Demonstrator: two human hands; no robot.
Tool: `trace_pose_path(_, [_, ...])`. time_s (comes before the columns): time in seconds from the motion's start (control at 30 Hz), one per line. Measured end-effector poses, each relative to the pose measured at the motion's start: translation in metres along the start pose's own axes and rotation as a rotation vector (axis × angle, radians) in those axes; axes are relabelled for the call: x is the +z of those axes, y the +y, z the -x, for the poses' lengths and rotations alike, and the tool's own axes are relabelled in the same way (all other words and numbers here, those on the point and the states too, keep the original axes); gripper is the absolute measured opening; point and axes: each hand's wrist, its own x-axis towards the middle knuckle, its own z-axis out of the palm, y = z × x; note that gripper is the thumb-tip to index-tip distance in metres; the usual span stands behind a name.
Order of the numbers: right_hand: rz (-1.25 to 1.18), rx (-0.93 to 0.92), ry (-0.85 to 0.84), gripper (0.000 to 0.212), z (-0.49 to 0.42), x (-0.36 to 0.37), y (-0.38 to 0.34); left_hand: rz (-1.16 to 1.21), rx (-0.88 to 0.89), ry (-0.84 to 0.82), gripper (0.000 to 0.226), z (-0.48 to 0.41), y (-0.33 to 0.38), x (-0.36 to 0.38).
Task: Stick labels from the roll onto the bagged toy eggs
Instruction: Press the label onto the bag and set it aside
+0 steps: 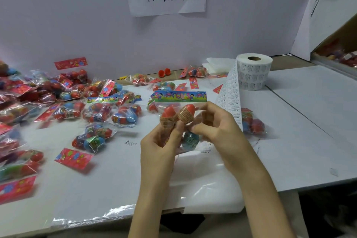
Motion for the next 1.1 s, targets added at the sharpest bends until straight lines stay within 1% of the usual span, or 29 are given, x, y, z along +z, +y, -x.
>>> trace_pose_path(0.1, [0.019,-0.033,0.026,0.042,0.001,0.0,0.0,0.019,-0.014,-0.023,0.036,0.002,0.001,0.0])
trace_pose_path(0.17, [0.031,-0.05,0.041,0.046,0.001,-0.001,-0.001,0.029,-0.037,-0.066,0.036,0.002,0.001,-0.001])
trace_pose_path(0.27, [0.005,-0.029,0.05,0.042,0.001,-0.006,0.0,0.022,-0.057,-0.15,0.035,0.002,0.0,-0.001])
trace_pose_path(0.33, [0.047,-0.034,0.002,0.039,0.002,-0.011,0.0,0.03,-0.044,-0.137,0.033,0.002,-0.001,-0.001])
trace_pose_path(0.4, [0.084,-0.052,-0.06,0.035,0.004,-0.013,-0.001,0.021,-0.024,-0.1,0.03,0.001,-0.002,-0.002])
trace_pose_path(0.43, [0.057,-0.05,-0.066,0.032,0.005,-0.013,-0.002,0.013,-0.021,-0.1,0.03,0.001,-0.003,-0.002])
trace_pose_path(0.5, [0.001,-0.048,-0.019,0.021,0.004,-0.01,-0.002,-0.011,-0.03,-0.132,0.034,0.001,-0.003,-0.002])
trace_pose_path(0.53, [-0.003,-0.057,0.022,0.011,0.003,-0.009,-0.001,-0.034,-0.032,-0.151,0.032,0.002,-0.003,-0.002])
trace_pose_path(0.57, [-0.007,-0.06,0.058,0.008,0.002,-0.007,-0.001,-0.054,-0.031,-0.165,0.029,0.002,-0.003,-0.001])
trace_pose_path(0.6, [-0.011,-0.061,0.084,0.015,0.002,-0.006,0.001,-0.065,-0.03,-0.171,0.029,0.002,-0.002,-0.001])
trace_pose_path(0.63, [-0.025,-0.058,0.097,0.021,0.001,-0.006,0.002,-0.069,-0.021,-0.171,0.034,0.002,-0.003,0.0])
trace_pose_path(0.7, [-0.029,-0.054,0.109,0.023,0.0,-0.006,0.004,-0.065,-0.001,-0.158,0.043,0.002,-0.004,0.0])
trace_pose_path(0.73, [-0.01,-0.063,0.116,0.023,0.0,-0.006,0.005,-0.058,0.001,-0.152,0.044,0.001,-0.004,-0.001])
trace_pose_path(0.8, [0.055,-0.098,0.119,0.024,-0.001,-0.007,0.007,-0.054,-0.005,-0.153,0.042,-0.001,-0.005,-0.001])
trace_pose_path(0.93, [0.133,-0.152,0.052,0.034,-0.001,-0.004,0.007,-0.041,-0.032,-0.118,0.032,-0.003,-0.008,-0.002])
trace_pose_path(0.97, [0.14,-0.161,0.045,0.03,-0.002,-0.002,0.008,-0.028,-0.037,-0.102,0.029,-0.004,-0.009,-0.002])
trace_pose_path(1.03, [0.142,-0.156,0.027,0.012,-0.001,0.0,0.008,0.028,-0.059,-0.065,0.025,-0.005,-0.011,-0.004])
trace_pose_path(1.07, [0.144,-0.143,0.012,0.011,-0.001,0.0,0.008,0.067,-0.075,-0.047,0.021,-0.006,-0.012,-0.004])
trace_pose_path(1.1, [0.144,-0.126,-0.012,0.017,0.0,0.0,0.008,0.111,-0.092,-0.028,0.016,-0.007,-0.012,-0.005])
